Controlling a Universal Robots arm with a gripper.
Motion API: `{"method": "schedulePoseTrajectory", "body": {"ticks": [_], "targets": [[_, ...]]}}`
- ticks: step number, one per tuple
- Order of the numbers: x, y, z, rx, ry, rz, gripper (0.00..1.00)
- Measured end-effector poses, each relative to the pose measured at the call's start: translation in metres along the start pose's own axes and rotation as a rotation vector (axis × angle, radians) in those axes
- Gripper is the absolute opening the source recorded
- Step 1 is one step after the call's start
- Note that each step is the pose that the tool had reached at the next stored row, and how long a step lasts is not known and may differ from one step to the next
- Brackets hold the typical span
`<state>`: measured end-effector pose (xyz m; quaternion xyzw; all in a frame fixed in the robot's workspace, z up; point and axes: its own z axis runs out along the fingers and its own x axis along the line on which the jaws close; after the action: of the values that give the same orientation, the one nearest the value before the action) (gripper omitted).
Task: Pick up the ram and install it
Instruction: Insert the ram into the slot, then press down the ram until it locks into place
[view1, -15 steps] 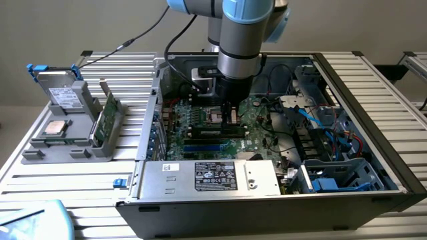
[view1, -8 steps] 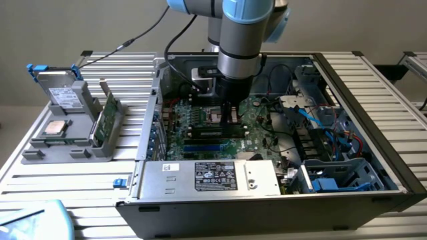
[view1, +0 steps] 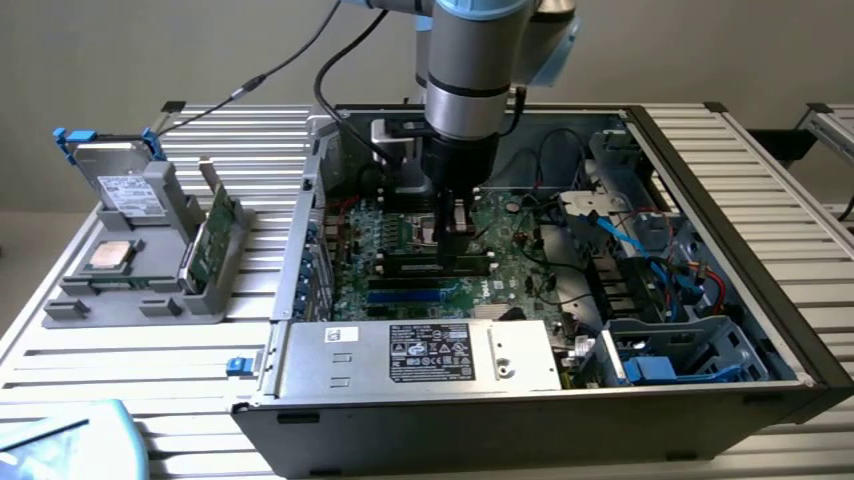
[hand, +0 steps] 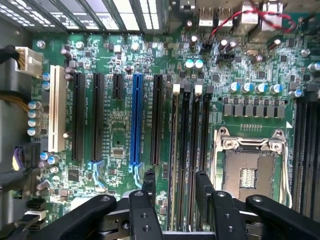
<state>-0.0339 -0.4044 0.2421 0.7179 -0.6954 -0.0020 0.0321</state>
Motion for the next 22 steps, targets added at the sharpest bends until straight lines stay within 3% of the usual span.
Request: {"method": "schedulePoseTrajectory", "body": {"ticks": [8,11,13,14,15,22], "targets": [[0.0002,0.0007,-0.0038,0.0,-0.0001,0.0,0.45],[0.0002,0.0007,-0.0037,0.0,-0.0001,0.0,0.37],[0.0002,0.0007,-0.0037,0.0,-0.0001,0.0,0.25],[0.0002,0.0007,-0.0038,0.0,-0.0001,0.0,0.25],[0.0002,0.0007,-0.0037,0.0,-0.0001,0.0,0.13],[0.0002,0.0007,-0.0037,0.0,-0.0001,0.0,0.11]]}}
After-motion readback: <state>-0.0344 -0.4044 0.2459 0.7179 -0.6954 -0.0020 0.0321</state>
